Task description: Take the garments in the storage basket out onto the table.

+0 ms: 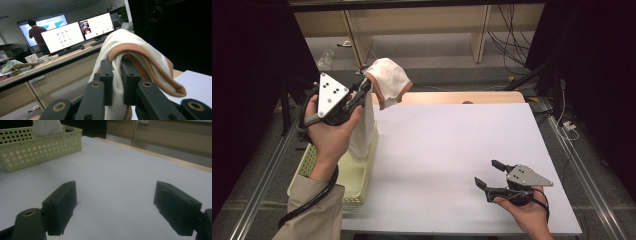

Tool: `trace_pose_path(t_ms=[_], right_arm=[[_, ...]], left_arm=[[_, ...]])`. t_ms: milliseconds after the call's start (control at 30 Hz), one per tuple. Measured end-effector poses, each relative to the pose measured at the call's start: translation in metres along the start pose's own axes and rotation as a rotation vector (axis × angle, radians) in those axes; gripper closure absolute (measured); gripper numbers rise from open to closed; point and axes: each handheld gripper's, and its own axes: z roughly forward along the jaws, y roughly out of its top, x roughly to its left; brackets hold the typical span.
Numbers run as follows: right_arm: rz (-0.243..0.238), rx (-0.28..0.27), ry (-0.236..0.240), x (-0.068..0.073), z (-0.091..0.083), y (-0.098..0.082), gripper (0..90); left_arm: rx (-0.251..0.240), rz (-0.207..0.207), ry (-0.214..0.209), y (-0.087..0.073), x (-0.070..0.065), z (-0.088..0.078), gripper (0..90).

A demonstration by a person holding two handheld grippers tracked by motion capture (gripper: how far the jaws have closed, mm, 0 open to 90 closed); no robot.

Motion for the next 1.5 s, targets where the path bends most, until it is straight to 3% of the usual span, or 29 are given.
trace_pose_path(t_ms=[767, 1500], right_arm=[[-0.001, -0.001, 0.000, 0.000, 0.000, 0.000, 19.5], [-0.001, -0.001, 0.002, 0.000, 0.000, 0.000, 19.5]], left_arm=[[-0.035, 0.014, -0.068, 0.017, -0.029, 0.014, 80.9], [-0.029, 0.031, -0.130, 0.015, -0.056, 0.024, 80.9]])
